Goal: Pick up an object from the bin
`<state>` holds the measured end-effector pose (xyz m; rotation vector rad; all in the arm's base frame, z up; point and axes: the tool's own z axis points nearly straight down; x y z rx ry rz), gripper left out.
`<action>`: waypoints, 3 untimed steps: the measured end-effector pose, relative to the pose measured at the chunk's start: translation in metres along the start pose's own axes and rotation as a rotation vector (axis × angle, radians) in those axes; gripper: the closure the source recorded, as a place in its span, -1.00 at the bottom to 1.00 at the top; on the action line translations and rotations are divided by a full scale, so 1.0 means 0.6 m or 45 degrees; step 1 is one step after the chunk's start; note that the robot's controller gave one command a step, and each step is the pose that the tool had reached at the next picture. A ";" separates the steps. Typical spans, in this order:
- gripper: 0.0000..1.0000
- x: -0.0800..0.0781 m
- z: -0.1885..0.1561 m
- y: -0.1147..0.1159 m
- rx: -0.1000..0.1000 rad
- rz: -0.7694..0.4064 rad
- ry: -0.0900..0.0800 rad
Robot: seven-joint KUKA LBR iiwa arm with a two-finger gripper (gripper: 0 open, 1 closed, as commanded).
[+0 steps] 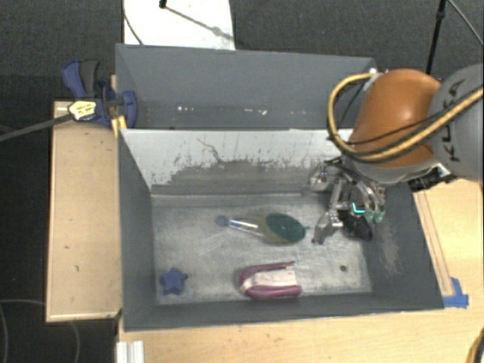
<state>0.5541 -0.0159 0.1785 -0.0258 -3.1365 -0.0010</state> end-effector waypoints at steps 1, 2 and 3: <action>-1.00 -0.044 0.177 0.072 0.001 -0.338 -0.014; 1.00 -0.048 0.171 0.072 0.001 -0.336 -0.025; 1.00 -0.055 -0.136 0.078 0.003 -0.364 -0.023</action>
Offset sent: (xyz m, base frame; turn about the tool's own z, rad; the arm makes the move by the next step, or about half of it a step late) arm 0.0243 0.0421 -0.1085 -0.2653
